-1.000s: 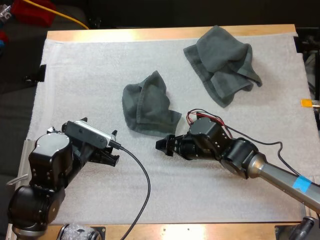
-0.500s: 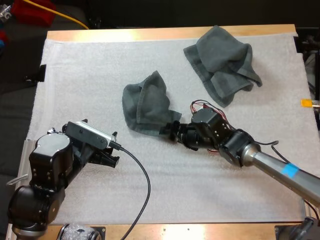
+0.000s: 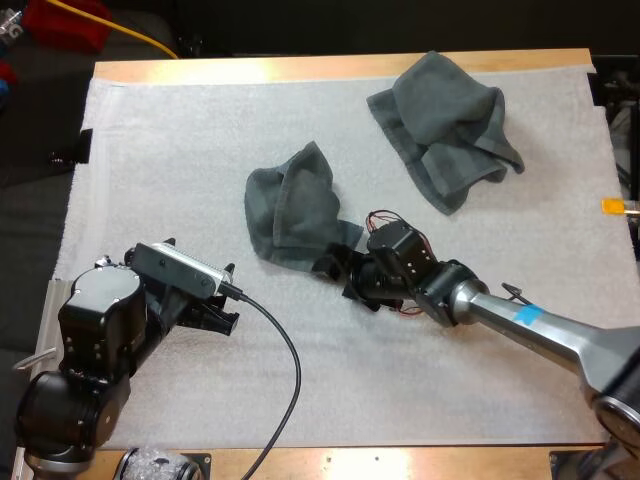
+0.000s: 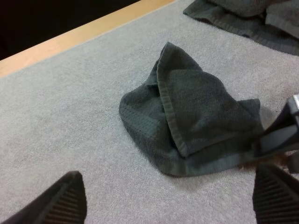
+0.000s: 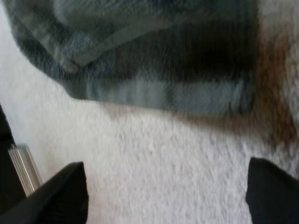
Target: Pick towel from pile, fold and stack
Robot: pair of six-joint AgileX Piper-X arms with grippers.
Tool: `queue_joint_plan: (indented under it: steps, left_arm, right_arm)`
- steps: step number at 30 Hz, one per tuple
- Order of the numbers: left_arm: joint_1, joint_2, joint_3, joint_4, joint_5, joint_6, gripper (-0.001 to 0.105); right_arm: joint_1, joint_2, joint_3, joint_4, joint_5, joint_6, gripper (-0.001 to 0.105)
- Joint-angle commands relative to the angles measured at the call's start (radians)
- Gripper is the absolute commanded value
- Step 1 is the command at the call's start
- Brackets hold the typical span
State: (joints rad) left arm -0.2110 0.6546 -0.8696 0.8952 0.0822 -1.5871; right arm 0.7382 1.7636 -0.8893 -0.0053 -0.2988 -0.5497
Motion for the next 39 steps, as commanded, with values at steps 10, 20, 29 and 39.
queue_joint_plan:
  steps: [10,20,29,39]
  left_arm:
    - [0.0,-0.007,-0.007,0.005,0.003,-0.009,0.07]
    - [0.0,-0.007,-0.007,0.005,0.003,-0.009,0.07]
    - [0.0,-0.007,-0.007,0.005,0.003,-0.009,0.07]
    - [0.0,-0.007,-0.007,0.016,0.003,-0.009,0.07]
  right_arm:
    - [-0.029,0.033,0.0,-0.065,0.081,0.057,0.063]
    - [-0.037,0.081,0.0,-0.066,0.032,0.069,0.063]
    - [-0.037,0.081,0.0,-0.073,0.059,0.069,0.035]
    - [-0.037,0.08,0.0,-0.073,0.101,0.036,0.0]
